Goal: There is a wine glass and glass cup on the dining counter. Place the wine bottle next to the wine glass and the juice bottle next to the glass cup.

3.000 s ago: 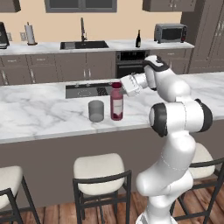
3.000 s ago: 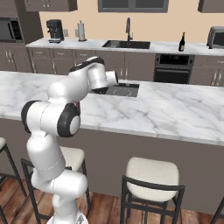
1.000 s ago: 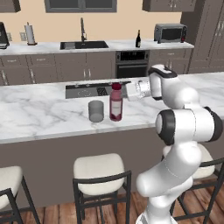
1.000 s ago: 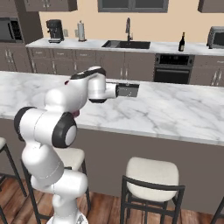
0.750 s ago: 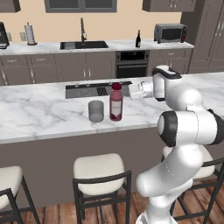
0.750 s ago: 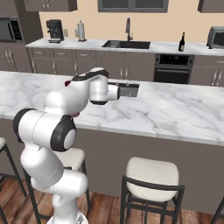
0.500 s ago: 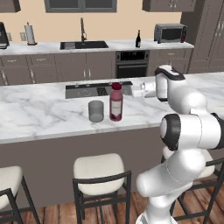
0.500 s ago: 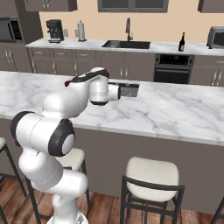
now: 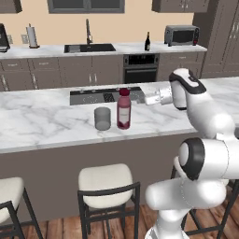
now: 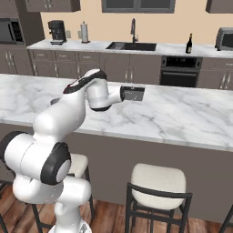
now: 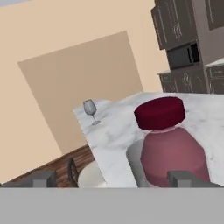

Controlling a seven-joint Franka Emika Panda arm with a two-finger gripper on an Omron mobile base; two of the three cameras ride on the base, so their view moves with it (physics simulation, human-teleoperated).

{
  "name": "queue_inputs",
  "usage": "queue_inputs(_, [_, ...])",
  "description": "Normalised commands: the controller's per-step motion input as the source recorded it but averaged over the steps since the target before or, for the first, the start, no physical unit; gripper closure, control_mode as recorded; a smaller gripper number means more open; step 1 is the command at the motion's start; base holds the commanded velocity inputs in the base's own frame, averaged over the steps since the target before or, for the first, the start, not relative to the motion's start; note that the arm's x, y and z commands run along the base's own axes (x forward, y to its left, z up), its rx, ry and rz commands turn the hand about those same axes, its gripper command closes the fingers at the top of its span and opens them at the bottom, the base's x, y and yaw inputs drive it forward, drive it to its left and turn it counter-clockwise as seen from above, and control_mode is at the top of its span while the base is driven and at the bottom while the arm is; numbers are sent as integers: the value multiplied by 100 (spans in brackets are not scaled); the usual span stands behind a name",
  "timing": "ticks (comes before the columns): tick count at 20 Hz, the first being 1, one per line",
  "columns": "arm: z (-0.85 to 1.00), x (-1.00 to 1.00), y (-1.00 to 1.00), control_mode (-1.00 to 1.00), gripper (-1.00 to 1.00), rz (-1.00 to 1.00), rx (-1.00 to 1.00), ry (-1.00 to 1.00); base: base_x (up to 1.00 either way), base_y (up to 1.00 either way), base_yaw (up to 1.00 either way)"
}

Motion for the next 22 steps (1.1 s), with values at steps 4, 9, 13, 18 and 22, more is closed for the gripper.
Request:
queue_inputs(4, [-1,-56,-7,-100,-100,-11,-17,2,0,0,0])
queue_inputs(9, [-1,-57,0,-100,-100,-11,-21,1,0,0,0])
queue_inputs(13, [-1,-58,0,-100,-100,-13,-23,8,0,0,0])
queue_inputs(18, [-17,-59,0,-100,-100,-17,-20,15,0,0,0])
queue_inputs(22, [-26,-50,-1,-100,-100,-14,-16,16,0,0,0])
